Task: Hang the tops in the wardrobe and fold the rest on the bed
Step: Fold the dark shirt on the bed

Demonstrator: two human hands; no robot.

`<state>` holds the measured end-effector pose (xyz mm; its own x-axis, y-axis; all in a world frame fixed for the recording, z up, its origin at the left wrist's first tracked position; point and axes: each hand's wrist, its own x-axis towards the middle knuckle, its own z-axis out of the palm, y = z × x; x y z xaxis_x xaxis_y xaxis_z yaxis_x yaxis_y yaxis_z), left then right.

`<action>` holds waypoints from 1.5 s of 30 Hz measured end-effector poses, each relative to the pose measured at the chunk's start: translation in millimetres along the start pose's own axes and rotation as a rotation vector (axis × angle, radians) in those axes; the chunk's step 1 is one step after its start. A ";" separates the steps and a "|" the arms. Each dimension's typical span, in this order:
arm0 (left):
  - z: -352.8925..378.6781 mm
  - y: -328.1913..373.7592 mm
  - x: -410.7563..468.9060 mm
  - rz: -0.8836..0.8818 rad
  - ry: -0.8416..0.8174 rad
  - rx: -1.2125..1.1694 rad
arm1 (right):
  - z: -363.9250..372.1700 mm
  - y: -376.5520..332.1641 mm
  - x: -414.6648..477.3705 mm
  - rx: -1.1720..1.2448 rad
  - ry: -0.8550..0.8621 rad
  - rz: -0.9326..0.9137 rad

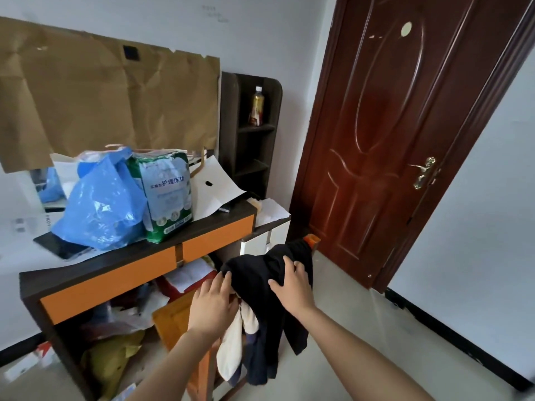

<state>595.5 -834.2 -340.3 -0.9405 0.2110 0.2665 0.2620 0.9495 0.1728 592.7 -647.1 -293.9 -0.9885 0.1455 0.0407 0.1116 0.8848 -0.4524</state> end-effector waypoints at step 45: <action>-12.6 40.5 -4.1 -0.039 0.172 0.023 | -287.9 46.5 58.2 1.113 0.504 -0.236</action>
<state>612.7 -799.5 -322.5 -0.8982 0.1333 0.4189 0.2195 0.9616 0.1647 569.7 -470.1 -56.1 -0.7962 0.4050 0.4495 -0.4535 0.0921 -0.8865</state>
